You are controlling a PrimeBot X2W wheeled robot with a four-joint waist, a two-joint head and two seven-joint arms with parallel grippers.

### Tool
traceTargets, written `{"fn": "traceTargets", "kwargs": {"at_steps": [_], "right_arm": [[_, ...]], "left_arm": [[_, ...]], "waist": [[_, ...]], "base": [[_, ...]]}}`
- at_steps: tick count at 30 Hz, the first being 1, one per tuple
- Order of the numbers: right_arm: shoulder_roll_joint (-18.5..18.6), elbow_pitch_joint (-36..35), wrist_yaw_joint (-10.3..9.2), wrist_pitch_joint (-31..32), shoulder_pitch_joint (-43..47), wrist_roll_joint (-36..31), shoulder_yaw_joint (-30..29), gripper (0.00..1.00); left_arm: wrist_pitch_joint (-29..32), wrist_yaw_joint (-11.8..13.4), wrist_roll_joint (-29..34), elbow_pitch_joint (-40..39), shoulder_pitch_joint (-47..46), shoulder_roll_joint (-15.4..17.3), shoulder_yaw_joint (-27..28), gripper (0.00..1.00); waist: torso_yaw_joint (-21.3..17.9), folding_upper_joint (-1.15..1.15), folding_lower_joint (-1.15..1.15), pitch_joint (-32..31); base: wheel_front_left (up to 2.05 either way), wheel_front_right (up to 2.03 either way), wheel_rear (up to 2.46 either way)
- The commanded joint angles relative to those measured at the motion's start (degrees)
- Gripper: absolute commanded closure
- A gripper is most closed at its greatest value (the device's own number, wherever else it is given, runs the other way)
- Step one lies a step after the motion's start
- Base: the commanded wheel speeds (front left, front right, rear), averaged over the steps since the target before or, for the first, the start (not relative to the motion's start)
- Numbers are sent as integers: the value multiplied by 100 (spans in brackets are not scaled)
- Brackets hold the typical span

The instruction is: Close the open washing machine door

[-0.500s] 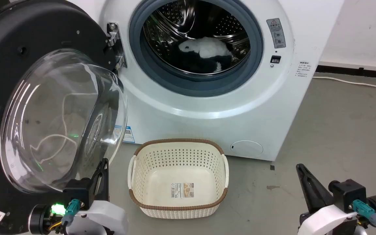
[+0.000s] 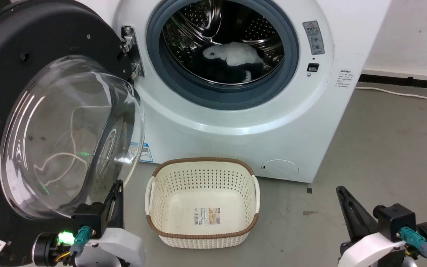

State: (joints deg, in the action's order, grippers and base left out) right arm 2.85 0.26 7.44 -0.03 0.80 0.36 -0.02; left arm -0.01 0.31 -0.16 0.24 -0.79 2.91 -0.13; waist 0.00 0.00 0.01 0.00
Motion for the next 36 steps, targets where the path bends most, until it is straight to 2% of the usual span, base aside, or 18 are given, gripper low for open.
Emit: {"fn": "traceTargets", "kwargs": {"at_steps": [1,35,36], "right_arm": [[3,-26,5,3,-80,-36,2,100],[3,-26,5,3,-80,-36,2,100],[0,-1,0,0,0,0,1,0]], "left_arm": [[1,-31,16,-24,79,-3,13,100],[1,-31,16,-24,79,-3,13,100],[0,-1,0,0,2,0,0,0]], "waist": [[0,0,-1,0],[0,0,-1,0],[0,0,-1,0]], "base": [[0,0,0],[0,0,0],[0,0,0]]}}
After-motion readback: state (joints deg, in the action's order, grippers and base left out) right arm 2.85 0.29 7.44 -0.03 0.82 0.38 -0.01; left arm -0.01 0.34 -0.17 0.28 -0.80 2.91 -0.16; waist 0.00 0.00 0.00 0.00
